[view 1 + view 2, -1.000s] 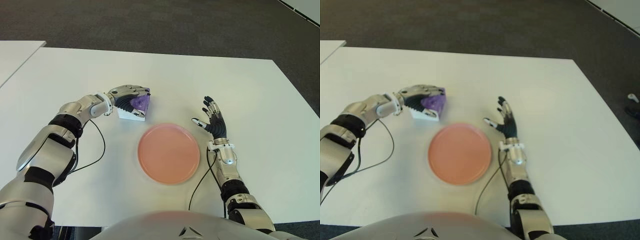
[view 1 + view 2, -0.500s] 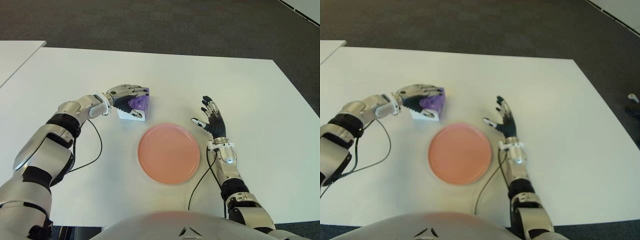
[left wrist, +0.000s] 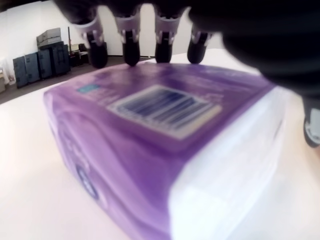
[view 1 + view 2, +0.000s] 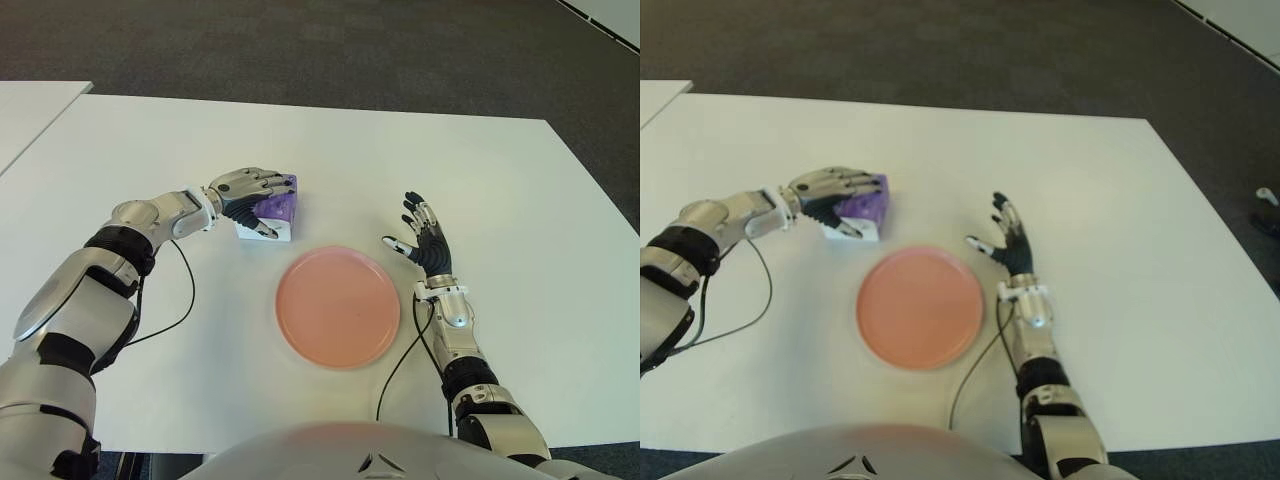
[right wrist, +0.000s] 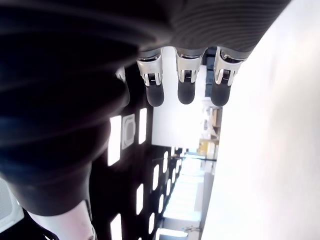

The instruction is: Put the tissue paper into the plate.

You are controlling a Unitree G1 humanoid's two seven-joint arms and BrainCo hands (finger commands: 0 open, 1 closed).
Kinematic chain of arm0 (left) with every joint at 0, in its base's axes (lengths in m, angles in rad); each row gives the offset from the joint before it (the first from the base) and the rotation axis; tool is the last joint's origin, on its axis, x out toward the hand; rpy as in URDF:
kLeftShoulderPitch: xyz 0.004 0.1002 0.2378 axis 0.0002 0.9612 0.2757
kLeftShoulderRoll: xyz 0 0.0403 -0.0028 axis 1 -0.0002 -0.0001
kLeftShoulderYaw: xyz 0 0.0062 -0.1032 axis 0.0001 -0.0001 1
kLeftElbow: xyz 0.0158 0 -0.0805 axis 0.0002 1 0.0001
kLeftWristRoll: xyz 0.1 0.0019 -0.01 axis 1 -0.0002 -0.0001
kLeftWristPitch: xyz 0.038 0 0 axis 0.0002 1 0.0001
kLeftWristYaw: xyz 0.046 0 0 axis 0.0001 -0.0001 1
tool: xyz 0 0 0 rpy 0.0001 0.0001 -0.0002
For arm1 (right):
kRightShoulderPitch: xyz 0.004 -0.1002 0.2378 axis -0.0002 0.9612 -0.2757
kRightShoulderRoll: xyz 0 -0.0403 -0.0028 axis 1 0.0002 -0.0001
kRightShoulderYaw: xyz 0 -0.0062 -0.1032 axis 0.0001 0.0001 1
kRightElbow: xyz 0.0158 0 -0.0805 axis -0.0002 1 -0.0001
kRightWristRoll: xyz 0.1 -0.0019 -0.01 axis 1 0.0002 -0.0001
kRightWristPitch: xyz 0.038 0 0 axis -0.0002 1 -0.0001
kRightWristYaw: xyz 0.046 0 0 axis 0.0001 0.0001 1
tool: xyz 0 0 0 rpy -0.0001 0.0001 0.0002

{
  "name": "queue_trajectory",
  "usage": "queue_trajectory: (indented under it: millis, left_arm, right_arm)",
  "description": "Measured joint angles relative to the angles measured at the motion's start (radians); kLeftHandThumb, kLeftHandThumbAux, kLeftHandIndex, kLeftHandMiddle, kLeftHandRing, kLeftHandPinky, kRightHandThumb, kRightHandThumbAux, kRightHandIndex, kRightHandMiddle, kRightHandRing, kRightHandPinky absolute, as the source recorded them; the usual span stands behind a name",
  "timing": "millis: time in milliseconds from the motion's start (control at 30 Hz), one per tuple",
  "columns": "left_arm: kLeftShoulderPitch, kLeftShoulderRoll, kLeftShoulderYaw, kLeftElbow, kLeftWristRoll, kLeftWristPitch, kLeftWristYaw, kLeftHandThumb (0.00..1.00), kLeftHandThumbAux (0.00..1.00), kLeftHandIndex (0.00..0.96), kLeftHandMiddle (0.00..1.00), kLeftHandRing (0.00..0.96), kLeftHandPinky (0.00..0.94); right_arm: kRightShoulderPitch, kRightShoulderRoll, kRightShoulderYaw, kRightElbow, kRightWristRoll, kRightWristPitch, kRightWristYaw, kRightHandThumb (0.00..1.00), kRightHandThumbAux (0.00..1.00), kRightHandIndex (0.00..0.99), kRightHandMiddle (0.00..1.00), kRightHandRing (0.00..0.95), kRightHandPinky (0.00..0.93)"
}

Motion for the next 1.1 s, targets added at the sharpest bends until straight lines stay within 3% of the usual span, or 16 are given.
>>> queue_trajectory:
  millis: [433, 1100]
  left_arm:
    - [-0.010, 0.042, -0.039, -0.020, 0.082, 0.036, 0.072, 0.058, 0.301, 0.000, 0.000, 0.000, 0.000]
    - [-0.050, 0.081, -0.130, -0.024, 0.239, 0.120, 0.294, 0.029, 0.320, 0.000, 0.000, 0.000, 0.000]
  right_arm:
    - [0.000, -0.001, -0.002, 0.000, 0.002, 0.000, 0.011, 0.000, 0.821, 0.000, 0.000, 0.000, 0.000]
    - [0.001, -0.003, -0.012, 0.000, 0.006, 0.006, 0.040, 0.000, 0.800, 0.000, 0.000, 0.000, 0.000]
